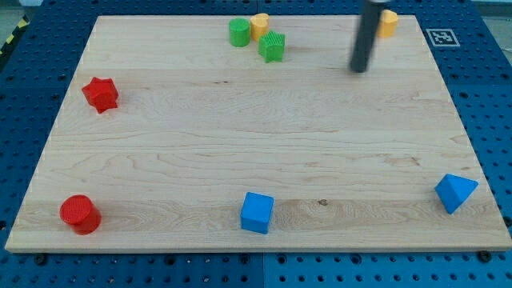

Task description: Point your arm at the yellow hexagon

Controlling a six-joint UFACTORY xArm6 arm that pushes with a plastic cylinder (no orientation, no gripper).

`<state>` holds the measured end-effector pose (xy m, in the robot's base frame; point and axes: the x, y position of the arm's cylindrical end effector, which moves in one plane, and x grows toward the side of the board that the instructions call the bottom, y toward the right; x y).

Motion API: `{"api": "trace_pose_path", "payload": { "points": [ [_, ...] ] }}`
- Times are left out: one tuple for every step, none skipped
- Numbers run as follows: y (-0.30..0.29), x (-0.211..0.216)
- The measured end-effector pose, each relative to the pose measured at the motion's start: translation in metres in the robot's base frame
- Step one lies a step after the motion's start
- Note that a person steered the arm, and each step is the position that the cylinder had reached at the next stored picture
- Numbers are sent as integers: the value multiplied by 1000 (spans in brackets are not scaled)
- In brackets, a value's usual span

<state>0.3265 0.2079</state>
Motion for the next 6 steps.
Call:
{"api": "trace_pose_path", "payload": {
  "points": [
    [82,-32],
    [137,-93],
    [137,-102],
    [131,-102],
    [105,-106],
    [77,-108]
  ]
}}
